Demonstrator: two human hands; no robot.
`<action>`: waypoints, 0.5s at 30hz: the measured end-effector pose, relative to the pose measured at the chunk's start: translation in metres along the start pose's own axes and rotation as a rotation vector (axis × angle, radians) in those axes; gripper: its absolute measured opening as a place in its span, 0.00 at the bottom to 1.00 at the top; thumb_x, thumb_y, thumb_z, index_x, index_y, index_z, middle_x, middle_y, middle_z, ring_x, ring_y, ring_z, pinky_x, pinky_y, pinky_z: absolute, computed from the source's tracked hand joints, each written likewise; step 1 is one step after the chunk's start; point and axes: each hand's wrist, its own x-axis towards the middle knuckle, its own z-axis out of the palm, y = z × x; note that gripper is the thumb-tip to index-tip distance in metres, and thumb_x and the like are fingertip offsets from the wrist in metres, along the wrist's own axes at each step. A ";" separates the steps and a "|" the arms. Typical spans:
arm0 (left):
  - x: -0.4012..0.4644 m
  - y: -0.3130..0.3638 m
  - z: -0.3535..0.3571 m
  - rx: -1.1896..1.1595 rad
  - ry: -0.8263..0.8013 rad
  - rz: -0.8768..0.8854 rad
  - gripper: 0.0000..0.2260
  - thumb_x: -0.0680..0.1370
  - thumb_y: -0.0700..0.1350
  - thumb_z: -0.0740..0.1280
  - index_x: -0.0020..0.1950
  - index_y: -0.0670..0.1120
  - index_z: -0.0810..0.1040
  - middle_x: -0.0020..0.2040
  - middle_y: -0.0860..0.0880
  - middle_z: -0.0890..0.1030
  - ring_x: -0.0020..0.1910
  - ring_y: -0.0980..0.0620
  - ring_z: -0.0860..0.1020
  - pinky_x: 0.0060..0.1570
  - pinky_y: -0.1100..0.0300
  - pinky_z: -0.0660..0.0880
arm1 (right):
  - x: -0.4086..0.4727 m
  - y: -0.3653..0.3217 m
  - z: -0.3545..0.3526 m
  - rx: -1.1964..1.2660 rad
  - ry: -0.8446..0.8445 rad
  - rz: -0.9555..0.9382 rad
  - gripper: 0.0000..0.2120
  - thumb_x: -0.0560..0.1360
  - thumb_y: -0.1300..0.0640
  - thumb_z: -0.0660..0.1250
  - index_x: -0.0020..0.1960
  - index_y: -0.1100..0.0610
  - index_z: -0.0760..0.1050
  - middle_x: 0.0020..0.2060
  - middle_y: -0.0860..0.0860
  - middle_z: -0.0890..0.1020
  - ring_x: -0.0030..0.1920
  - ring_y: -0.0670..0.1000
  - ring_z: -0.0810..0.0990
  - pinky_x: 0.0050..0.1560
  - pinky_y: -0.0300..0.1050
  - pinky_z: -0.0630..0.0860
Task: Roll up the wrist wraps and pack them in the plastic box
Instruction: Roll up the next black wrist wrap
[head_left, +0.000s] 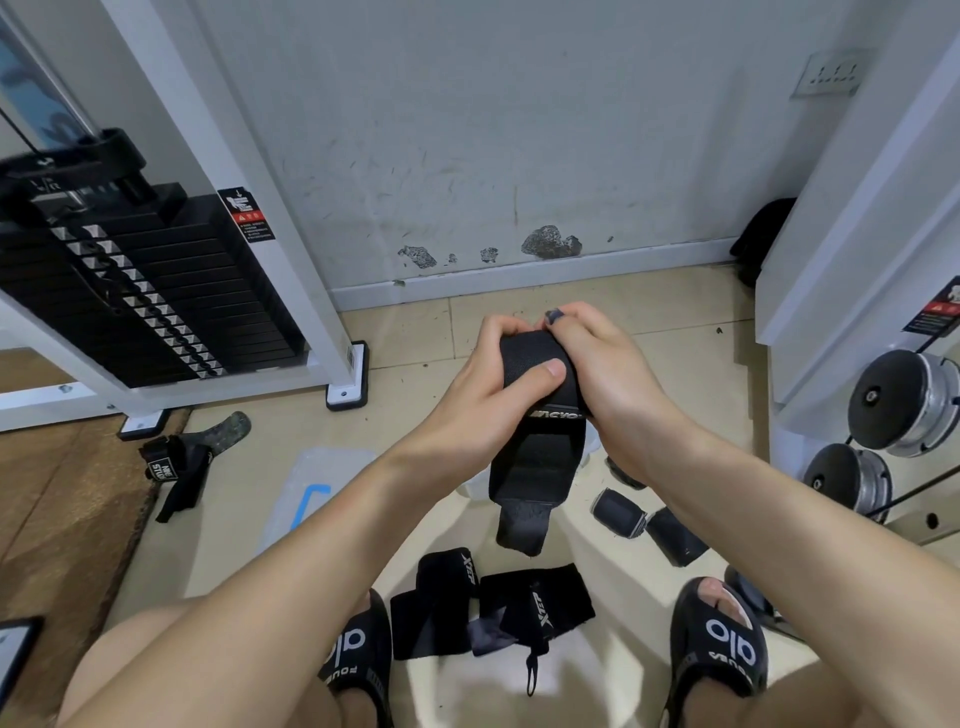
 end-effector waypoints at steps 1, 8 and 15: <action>0.001 -0.001 0.001 -0.030 0.005 -0.007 0.18 0.75 0.54 0.67 0.61 0.51 0.69 0.53 0.50 0.80 0.50 0.54 0.79 0.54 0.56 0.77 | -0.001 -0.001 0.001 0.000 0.014 0.008 0.11 0.81 0.54 0.63 0.41 0.49 0.77 0.36 0.47 0.78 0.38 0.49 0.77 0.42 0.46 0.72; 0.013 0.001 -0.010 -0.275 0.107 -0.016 0.20 0.74 0.47 0.72 0.65 0.45 0.74 0.55 0.45 0.83 0.52 0.52 0.83 0.50 0.60 0.78 | 0.002 -0.002 -0.004 0.073 -0.168 0.217 0.35 0.68 0.32 0.71 0.66 0.54 0.76 0.55 0.54 0.87 0.51 0.52 0.88 0.48 0.50 0.83; 0.017 -0.005 -0.020 -0.271 0.101 -0.003 0.24 0.70 0.41 0.73 0.65 0.44 0.75 0.55 0.47 0.83 0.55 0.51 0.82 0.56 0.58 0.76 | -0.001 -0.009 -0.016 0.072 -0.256 0.161 0.23 0.79 0.42 0.69 0.67 0.57 0.77 0.59 0.56 0.85 0.57 0.55 0.86 0.57 0.54 0.83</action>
